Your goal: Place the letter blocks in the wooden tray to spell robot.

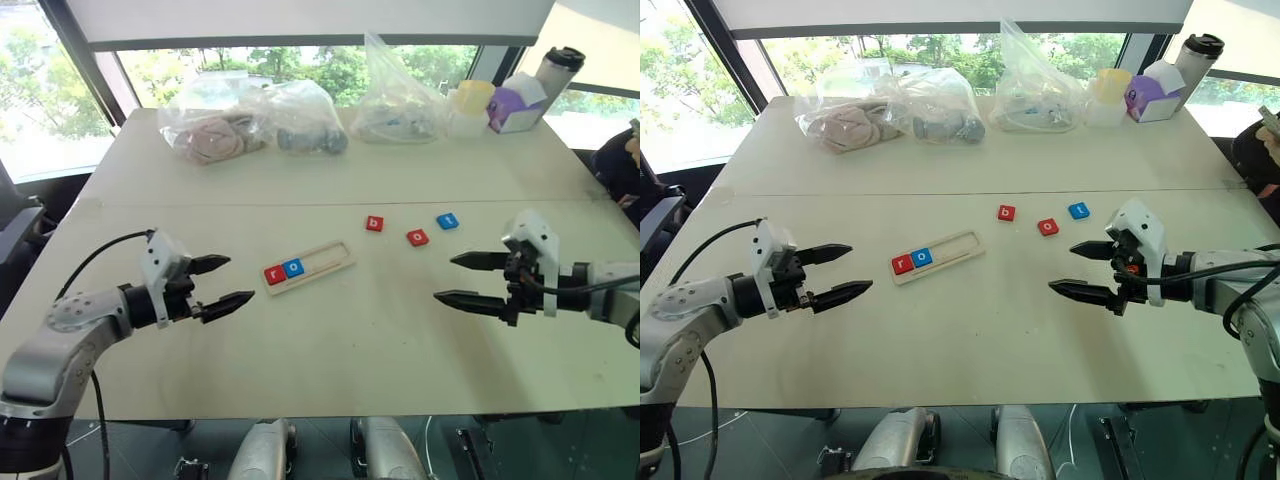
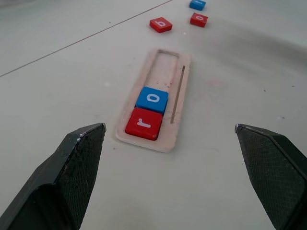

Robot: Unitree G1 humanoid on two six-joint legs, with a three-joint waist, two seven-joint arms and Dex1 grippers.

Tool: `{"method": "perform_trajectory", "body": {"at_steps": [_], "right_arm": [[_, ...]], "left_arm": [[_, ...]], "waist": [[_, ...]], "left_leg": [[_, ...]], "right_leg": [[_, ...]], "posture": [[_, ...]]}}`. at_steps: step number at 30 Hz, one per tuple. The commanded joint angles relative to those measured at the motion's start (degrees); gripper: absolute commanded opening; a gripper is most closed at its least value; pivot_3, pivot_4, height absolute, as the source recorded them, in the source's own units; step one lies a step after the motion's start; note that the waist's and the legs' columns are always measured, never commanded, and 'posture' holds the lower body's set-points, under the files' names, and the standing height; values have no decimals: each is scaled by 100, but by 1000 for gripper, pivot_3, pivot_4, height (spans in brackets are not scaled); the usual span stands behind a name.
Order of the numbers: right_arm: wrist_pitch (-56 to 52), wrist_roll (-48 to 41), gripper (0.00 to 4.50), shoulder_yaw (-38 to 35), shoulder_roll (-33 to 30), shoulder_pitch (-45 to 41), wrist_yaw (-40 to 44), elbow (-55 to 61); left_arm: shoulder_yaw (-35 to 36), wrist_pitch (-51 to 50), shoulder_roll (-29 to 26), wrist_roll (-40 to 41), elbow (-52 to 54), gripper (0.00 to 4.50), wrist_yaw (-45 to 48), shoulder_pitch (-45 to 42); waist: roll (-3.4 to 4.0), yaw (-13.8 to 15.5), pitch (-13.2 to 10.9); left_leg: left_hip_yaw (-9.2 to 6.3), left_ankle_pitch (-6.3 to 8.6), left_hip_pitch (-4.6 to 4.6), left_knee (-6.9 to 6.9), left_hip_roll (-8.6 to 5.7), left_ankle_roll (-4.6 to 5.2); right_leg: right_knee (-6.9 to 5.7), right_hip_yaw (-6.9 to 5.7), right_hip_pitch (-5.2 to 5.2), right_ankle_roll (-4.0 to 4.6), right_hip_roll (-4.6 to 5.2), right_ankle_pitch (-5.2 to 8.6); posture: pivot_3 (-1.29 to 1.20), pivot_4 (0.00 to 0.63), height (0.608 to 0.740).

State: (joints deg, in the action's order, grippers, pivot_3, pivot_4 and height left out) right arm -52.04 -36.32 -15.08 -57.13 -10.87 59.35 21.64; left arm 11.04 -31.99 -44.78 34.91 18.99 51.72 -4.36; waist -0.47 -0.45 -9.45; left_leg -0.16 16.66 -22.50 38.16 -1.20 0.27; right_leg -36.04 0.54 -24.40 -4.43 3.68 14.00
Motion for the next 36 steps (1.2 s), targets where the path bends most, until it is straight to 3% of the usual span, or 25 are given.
{"method": "perform_trajectory", "body": {"at_steps": [1,23,36], "right_arm": [[90,-88,4442,-166,-91,-4,-45,186],[73,-127,4442,30,-83,-84,-191,227],[89,-132,4442,127,-10,-60,-304,342]], "left_arm": [[187,36,-87,80,20,4500,103,-89],[79,64,-154,-35,84,4500,183,-158],[-254,400,107,-372,-239,4500,127,-474]], "waist": [[0,-1,0],[0,-4,0],[1,-1,0]], "left_leg": [[0,0,0,0,0,0],[0,0,-2,-2,1,-1],[1,0,-2,-2,1,-1]], "right_leg": [[0,0,0,0,1,0],[2,2,-3,2,3,1],[1,2,-3,2,3,1]], "posture": [[0,150,740],[0,150,740],[0,150,740]]}}
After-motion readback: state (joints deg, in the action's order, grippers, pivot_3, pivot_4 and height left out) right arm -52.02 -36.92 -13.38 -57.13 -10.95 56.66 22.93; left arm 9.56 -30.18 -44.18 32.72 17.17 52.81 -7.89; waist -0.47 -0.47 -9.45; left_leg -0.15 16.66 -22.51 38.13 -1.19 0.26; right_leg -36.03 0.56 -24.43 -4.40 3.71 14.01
